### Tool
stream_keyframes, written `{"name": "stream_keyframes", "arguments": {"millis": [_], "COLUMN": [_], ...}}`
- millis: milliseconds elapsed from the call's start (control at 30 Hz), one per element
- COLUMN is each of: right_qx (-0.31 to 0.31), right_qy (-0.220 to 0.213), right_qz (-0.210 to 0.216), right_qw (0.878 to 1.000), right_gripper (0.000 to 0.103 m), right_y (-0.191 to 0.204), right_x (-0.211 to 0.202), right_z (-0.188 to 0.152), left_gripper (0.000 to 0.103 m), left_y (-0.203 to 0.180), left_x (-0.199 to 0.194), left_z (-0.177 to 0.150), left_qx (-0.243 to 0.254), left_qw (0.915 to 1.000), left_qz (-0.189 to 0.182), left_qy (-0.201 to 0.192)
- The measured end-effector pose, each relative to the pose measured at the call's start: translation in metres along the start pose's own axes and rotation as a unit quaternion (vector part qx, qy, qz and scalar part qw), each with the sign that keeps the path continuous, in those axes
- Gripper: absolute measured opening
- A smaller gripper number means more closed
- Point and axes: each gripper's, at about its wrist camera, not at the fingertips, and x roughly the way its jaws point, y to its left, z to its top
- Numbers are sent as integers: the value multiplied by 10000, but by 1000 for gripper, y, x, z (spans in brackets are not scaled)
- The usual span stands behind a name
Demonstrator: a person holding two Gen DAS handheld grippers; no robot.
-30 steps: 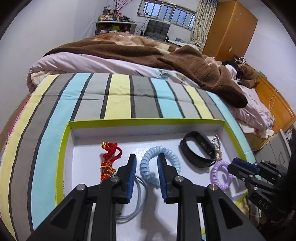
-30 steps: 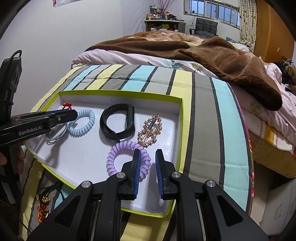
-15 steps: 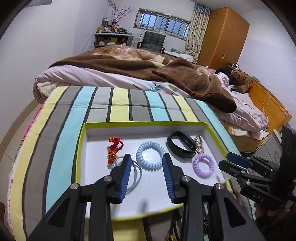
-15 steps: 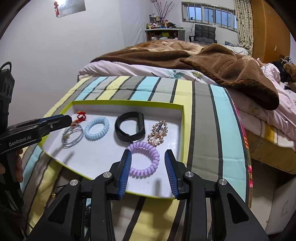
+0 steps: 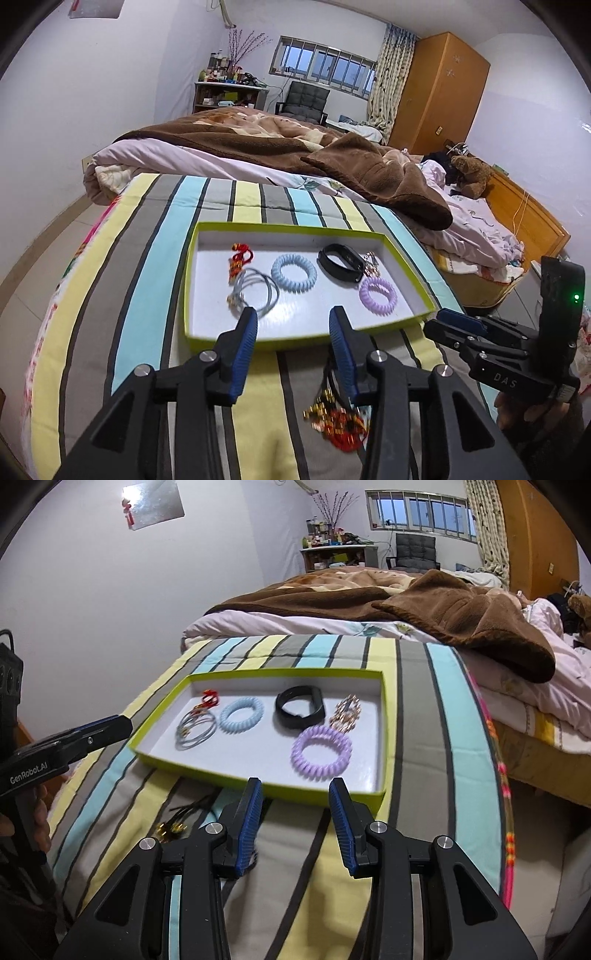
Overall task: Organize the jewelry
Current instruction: 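Grasp the dark beaded bracelet with the right gripper while the left moves to the black bead hair tie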
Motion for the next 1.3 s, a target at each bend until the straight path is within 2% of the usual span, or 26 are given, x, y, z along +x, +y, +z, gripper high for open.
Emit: {"name": "stream_keyframes", "arguments": {"millis": [233,367,767,1100,1300], "right_qx": [-10,-102,-263,-443,-462], "right_qy": [111,211,615,625,603], "right_qz": [364,495,140,-136,-220], "right_qw": [9993,9985,9977,9970,9969], "right_gripper": [40,46,46,46,29], "right_y": [18,28,39,47,46], "right_x": [0,7,32,39,39], "right_z": [-22,-31,-39,-41,-42], "left_gripper": [44,44,45,45,45], "left_y": [2,6,19,26,26], "left_x": [-19,-29,-41,-42,-37], "left_z": [-23,-31,-57,-66,-68], "left_qx": [-79,-182,-388,-464,-492], "left_qw": [10000,9998,9992,9989,9987], "left_qz": [39,60,60,42,4], "left_qy": [-25,-89,-41,29,104]}}
